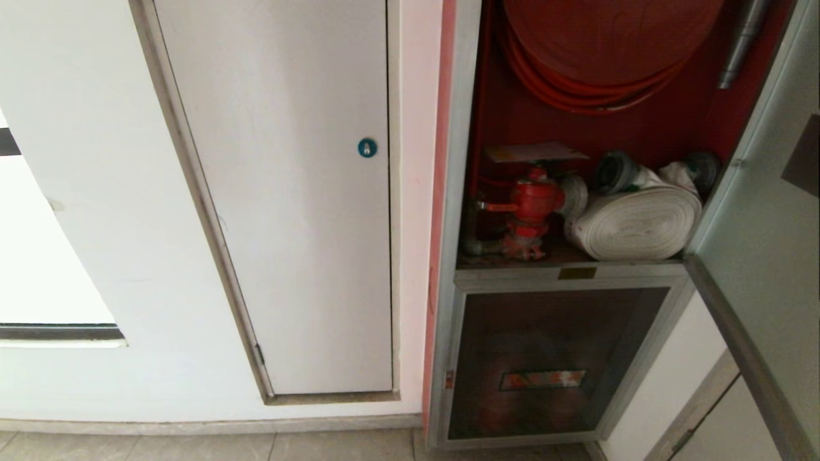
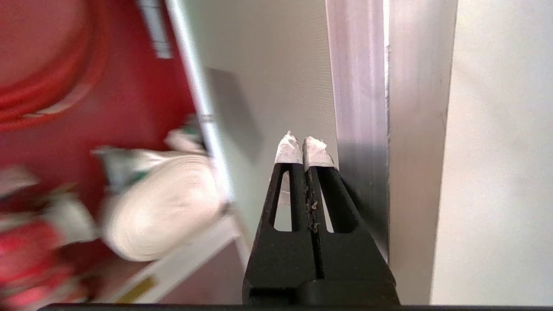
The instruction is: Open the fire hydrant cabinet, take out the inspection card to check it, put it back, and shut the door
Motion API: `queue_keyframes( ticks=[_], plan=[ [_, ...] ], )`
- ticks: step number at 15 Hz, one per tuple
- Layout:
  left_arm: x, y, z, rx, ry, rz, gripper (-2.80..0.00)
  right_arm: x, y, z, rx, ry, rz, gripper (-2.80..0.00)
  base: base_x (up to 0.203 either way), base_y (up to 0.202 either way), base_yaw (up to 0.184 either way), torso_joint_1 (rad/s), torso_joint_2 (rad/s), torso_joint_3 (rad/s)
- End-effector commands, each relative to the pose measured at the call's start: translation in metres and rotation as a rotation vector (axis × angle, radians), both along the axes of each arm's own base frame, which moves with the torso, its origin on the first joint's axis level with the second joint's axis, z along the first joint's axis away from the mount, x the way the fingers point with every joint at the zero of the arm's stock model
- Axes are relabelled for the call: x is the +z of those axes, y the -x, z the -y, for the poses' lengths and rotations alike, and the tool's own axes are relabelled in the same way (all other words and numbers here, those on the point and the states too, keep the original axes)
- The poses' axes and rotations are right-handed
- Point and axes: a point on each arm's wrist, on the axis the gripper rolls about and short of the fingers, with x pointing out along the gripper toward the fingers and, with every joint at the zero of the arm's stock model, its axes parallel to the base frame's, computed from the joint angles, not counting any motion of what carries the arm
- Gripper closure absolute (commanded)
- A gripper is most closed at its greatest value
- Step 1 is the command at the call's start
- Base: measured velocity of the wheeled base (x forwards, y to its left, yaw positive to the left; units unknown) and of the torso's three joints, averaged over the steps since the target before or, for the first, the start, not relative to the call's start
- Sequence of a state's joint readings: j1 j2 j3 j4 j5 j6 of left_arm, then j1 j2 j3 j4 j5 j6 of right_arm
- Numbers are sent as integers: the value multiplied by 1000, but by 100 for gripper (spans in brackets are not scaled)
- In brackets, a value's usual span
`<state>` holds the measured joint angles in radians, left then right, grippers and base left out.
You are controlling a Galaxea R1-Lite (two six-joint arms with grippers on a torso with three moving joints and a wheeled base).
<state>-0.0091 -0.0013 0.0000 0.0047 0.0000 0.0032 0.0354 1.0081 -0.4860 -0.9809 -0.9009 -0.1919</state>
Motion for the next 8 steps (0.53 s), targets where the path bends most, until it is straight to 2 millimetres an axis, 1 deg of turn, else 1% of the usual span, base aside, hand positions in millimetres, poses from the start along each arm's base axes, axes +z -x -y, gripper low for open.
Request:
queue_keyframes(
  ticks=[1, 5, 8],
  plan=[
    [0, 0, 0, 0, 0, -1, 0, 2, 5, 6, -59, -2, 5, 0, 0, 0, 0, 0, 0, 0],
    [0, 0, 0, 0, 0, -1, 0, 0, 5, 20, -184, -6, -84, 0, 0, 0, 0, 0, 0, 0],
    [0, 0, 0, 0, 0, -1, 0, 4, 6, 32, -266, -7, -126, 0, 0, 0, 0, 0, 0, 0]
  ],
)
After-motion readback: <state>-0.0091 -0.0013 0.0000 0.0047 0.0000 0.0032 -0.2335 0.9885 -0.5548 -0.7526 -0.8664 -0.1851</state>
